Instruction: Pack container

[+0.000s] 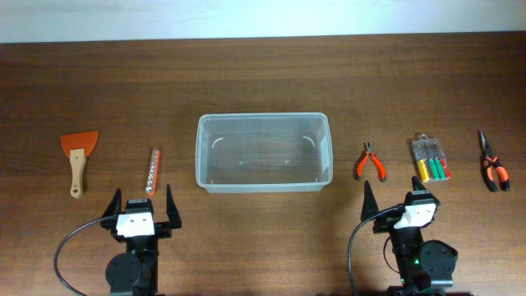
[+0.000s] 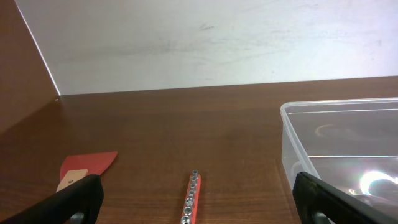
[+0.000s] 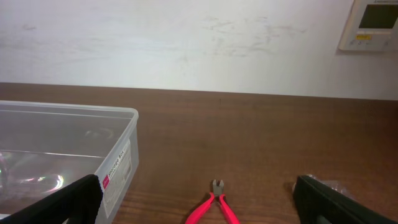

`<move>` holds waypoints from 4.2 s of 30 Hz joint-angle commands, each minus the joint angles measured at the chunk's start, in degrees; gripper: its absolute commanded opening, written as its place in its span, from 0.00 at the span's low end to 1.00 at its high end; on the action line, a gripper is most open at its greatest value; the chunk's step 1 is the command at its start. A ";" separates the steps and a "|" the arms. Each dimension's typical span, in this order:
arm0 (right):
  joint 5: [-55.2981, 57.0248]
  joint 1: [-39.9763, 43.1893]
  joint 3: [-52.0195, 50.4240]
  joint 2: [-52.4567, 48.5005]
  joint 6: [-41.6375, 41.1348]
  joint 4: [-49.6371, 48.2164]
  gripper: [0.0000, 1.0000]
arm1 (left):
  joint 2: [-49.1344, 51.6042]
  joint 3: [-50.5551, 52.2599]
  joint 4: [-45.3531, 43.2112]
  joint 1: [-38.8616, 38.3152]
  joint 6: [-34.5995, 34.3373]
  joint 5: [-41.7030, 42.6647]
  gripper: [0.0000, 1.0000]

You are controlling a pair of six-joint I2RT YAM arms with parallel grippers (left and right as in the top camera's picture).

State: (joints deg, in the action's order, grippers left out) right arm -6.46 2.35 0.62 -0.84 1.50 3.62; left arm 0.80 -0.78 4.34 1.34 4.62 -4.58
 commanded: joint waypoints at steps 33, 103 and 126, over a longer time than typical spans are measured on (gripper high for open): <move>0.72 -0.46 -0.31 0.48 -0.24 0.28 0.99 | -0.46 0.24 0.02 -0.17 -0.74 -0.22 0.99; 12.20 -0.35 37.18 -19.21 -5.09 25.11 0.99 | -0.46 0.24 0.02 -0.17 -0.74 -0.22 0.99; 12.72 5.16 117.96 -93.24 22.05 87.60 0.99 | -0.46 0.24 0.02 -0.17 -0.74 -0.20 0.99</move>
State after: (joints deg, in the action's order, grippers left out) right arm 4.19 3.49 116.36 -94.21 22.37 92.53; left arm 0.73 -0.73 4.29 1.34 4.62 -4.58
